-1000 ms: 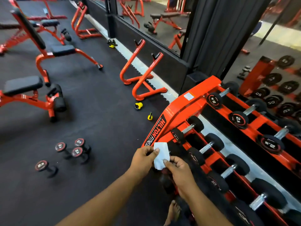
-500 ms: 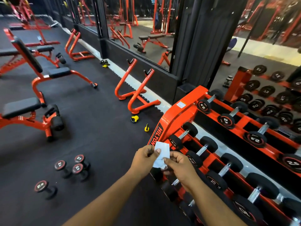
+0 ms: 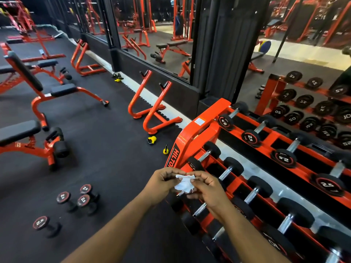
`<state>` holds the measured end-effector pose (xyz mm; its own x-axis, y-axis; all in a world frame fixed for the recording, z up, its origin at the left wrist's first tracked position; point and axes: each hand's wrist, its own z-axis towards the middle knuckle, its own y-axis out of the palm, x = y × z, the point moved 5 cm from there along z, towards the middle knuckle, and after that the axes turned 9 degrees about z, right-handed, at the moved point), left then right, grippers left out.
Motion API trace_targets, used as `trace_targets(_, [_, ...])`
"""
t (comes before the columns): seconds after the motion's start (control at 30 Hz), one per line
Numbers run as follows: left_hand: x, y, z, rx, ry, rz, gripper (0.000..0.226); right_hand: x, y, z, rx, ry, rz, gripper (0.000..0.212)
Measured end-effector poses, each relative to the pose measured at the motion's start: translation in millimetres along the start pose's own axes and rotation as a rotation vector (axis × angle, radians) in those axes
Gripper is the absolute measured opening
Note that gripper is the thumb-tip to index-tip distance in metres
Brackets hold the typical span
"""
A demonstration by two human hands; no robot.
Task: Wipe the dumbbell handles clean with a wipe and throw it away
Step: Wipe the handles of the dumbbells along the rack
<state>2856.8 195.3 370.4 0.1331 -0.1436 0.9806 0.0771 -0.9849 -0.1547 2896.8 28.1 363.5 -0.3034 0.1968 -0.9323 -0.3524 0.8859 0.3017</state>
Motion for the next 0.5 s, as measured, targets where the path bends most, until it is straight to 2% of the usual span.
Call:
trace_targets(0.07, [0,15,3,-0.002,-0.056,-0.059,0.028,-1,-13,2,-0.002,0.007,0.015,0.018])
trace_targets(0.23, [-4,41,17,0.035,-0.186,-0.226,0.030,0,-40,18,0.032,0.087,0.077,0.027])
trace_targets(0.37, [-9,53,26,0.085,-0.154,-0.129,0.012,0,-57,33,0.021,0.099,0.060,0.022])
trace_targets(0.43, [-13,53,32,0.128,-0.139,-0.085,0.015,3,-61,40,-0.019,0.076,0.001,0.014])
trace_targets(0.5, [-16,49,38,0.162,-0.145,-0.094,0.022,7,-63,49,-0.040,0.060,-0.046,0.021])
